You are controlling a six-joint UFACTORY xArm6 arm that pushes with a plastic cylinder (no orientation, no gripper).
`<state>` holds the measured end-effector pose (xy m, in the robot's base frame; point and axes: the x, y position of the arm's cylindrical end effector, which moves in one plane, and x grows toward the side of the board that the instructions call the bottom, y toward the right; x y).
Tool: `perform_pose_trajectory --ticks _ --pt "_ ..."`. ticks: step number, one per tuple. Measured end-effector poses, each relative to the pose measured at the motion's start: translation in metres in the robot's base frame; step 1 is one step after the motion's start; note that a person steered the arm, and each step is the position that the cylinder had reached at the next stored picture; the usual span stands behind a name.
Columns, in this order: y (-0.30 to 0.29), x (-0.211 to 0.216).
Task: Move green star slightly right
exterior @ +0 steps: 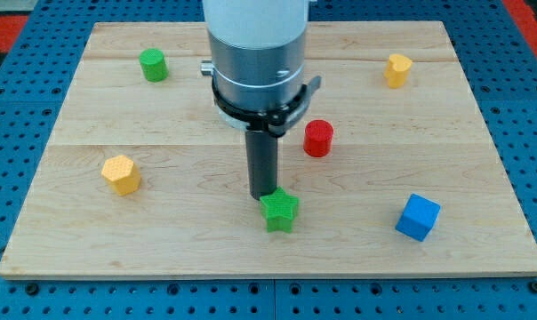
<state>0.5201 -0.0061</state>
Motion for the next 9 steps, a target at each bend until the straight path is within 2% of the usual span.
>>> perform_pose_trajectory --ticks 1,3,4,6,8,9 --pt "-0.021 -0.016" --pt "-0.041 -0.019" --pt "-0.073 -0.013" --pt "-0.055 0.025" --pt "0.010 0.002" --pt "0.002 0.016"
